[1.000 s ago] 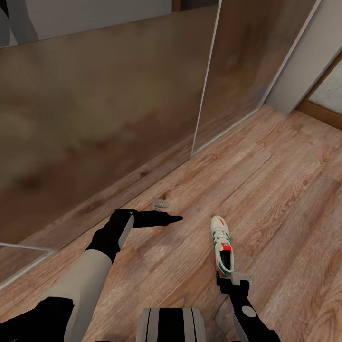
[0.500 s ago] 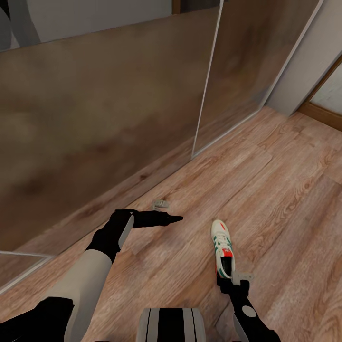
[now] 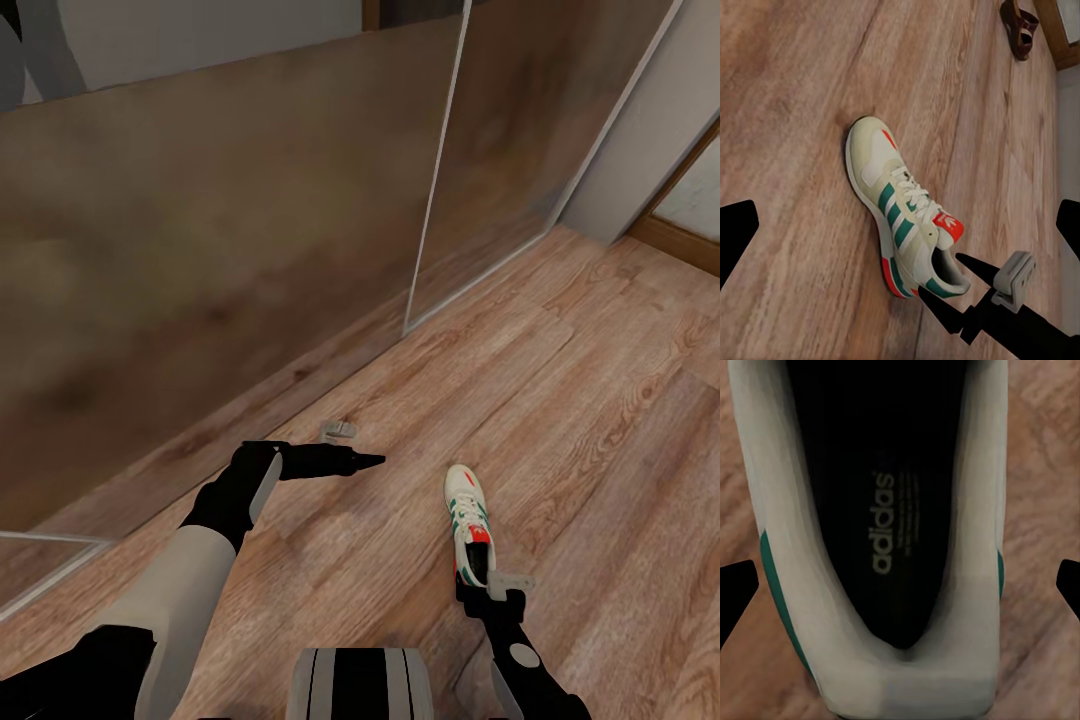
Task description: Pick up the two gym shoes and the two sandals from the corridor floor and place them onto the hallstand (shoe rack) in the corridor, making sure they are on the rack and not on the floor. Arrange them so the two gym shoes are next to each other and the two sandals are next to each other.
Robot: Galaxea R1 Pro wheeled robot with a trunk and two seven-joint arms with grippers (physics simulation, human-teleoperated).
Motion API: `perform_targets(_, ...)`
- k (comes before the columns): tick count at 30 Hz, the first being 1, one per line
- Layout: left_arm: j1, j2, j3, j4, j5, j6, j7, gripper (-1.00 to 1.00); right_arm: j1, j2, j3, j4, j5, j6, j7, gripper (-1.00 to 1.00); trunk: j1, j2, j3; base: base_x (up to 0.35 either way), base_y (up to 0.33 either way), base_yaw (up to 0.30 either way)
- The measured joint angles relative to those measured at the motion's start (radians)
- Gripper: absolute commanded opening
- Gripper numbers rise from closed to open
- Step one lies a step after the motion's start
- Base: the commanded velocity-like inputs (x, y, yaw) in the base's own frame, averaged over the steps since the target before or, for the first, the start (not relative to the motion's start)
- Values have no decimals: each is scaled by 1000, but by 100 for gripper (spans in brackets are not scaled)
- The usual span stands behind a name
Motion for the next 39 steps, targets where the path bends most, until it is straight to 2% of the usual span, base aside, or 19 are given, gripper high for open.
perform_targets(1, 0, 0, 0, 0, 0, 0, 0, 100, 0, 0, 0, 0, 0, 0, 0, -100, 0, 0, 0, 0, 0, 0)
perform_targets(39, 1, 2, -3, 0, 0, 0, 0, 100, 0, 0, 0, 0, 0, 0, 0, -100, -1, 0, 4, 0, 0, 0)
